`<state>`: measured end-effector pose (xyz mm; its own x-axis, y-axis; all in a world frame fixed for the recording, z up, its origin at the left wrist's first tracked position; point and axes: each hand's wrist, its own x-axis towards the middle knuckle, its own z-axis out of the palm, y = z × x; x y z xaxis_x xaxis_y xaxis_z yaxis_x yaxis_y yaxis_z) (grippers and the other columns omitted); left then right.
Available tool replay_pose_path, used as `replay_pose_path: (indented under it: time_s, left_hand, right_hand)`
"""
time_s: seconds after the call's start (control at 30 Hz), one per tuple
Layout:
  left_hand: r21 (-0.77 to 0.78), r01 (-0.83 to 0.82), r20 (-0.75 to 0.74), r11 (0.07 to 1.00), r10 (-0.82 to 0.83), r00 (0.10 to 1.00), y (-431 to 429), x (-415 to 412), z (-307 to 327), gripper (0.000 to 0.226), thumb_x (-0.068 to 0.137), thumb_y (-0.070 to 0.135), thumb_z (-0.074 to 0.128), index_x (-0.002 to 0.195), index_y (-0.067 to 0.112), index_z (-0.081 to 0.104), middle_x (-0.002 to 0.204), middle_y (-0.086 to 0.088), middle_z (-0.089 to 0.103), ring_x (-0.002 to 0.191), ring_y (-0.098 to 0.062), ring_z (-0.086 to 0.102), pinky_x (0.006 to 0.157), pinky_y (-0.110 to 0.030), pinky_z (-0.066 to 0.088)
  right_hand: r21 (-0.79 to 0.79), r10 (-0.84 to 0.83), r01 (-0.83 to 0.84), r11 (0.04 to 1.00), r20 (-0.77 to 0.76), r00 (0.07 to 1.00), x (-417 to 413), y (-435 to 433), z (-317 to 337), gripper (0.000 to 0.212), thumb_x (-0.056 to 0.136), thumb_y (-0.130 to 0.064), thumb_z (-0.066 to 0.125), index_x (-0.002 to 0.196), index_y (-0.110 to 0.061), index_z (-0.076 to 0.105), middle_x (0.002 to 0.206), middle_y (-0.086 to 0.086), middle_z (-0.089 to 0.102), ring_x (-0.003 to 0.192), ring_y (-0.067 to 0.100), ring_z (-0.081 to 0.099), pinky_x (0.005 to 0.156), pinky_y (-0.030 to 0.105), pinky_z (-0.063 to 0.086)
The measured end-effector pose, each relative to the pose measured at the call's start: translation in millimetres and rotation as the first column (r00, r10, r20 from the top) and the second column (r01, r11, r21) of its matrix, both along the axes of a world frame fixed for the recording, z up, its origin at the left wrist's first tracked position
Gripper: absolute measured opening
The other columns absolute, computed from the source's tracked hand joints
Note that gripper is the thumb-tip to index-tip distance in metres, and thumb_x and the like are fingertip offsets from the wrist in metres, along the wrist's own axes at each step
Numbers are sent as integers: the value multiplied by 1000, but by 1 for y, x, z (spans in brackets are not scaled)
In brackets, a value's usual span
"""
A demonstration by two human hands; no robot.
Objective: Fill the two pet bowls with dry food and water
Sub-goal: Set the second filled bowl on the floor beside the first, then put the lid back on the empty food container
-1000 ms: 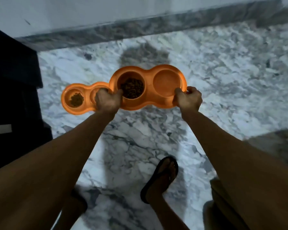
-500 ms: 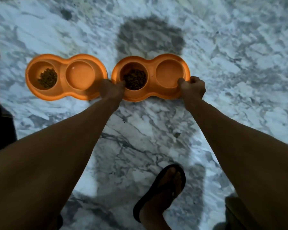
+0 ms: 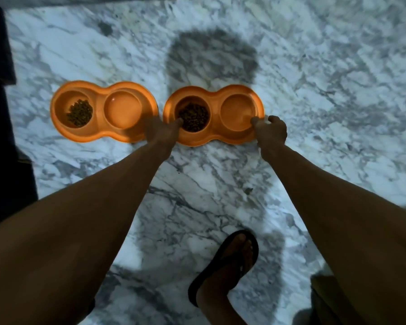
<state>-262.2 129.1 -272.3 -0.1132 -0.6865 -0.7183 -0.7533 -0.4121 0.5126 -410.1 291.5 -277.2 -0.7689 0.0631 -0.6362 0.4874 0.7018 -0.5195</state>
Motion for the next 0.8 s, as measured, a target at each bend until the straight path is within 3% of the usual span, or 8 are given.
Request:
replay_pose_path:
  time_s: [0.13, 0.23, 0.33, 0.43, 0.57, 0.63, 0.73, 0.8]
  left_hand:
    - [-54, 69, 46, 996, -67, 997, -7, 10, 78, 80, 87, 40, 71, 145, -5, 39, 147, -20, 45, 135, -35, 44, 104, -43, 41]
    - [-114, 91, 83, 989, -82, 993, -17, 22, 166, 68, 88, 38, 70, 133, -8, 49, 122, -21, 57, 125, -35, 52, 90, -39, 44]
    - [-152, 18, 73, 988, -7, 997, -30, 40, 268, 62, 86, 38, 71, 126, -7, 54, 128, -21, 59, 123, -36, 55, 92, -38, 45]
    - [-155, -41, 42, 987, 48, 998, -45, 60, 377, 58, 87, 38, 70, 126, -3, 56, 127, -22, 62, 121, -37, 56, 97, -38, 44]
    - [-209, -90, -6, 974, 91, 996, -62, 105, 507, 63, 86, 42, 70, 131, 0, 56, 133, -22, 60, 128, -35, 53, 104, -36, 40]
    - [-213, -133, -34, 968, 129, 991, -76, 133, 557, 64, 87, 44, 68, 134, 1, 55, 135, -20, 59, 129, -34, 51, 103, -35, 39]
    - [-288, -143, -90, 947, 121, 989, -101, 183, 618, 53, 86, 46, 66, 106, -3, 65, 106, -19, 67, 105, -36, 60, 85, -38, 44]
    - [-310, -197, -138, 930, 161, 977, -119, 224, 656, 41, 86, 42, 67, 91, 2, 60, 90, -13, 62, 92, -30, 59, 74, -34, 42]
  right_hand:
    - [32, 27, -27, 999, 4, 1000, 9, -11, 70, 57, 89, -39, 65, 136, -7, 55, 135, 12, 56, 117, 28, 59, 81, 29, 43]
    - [-33, 9, -9, 999, 1, 1000, 20, -30, 151, 47, 92, -31, 63, 128, -2, 60, 125, 16, 63, 103, 28, 61, 83, 37, 50]
    - [-50, 88, -86, 995, 23, 996, 40, -52, 251, 47, 93, -34, 58, 132, -7, 59, 130, 15, 61, 110, 30, 61, 90, 39, 53]
    - [-98, 233, -231, 968, 11, 972, 60, -75, 358, 51, 87, -45, 59, 129, -15, 61, 131, 10, 59, 111, 29, 60, 88, 38, 50]
    - [-199, 325, -319, 926, -5, 946, 92, -101, 483, 47, 88, -41, 60, 127, -15, 61, 127, 13, 61, 97, 24, 63, 65, 28, 44]
    - [-221, 357, -354, 909, -23, 934, 114, -117, 534, 44, 88, -40, 60, 125, -15, 63, 124, 13, 62, 90, 23, 62, 65, 28, 43]
    - [-243, 405, -416, 876, -96, 909, 162, -149, 599, 46, 81, -44, 61, 112, -13, 70, 117, 12, 66, 99, 27, 63, 80, 34, 47]
    - [-257, 426, -459, 851, -173, 888, 202, -174, 636, 40, 78, -40, 63, 97, -6, 72, 96, 14, 69, 91, 29, 63, 80, 36, 47]
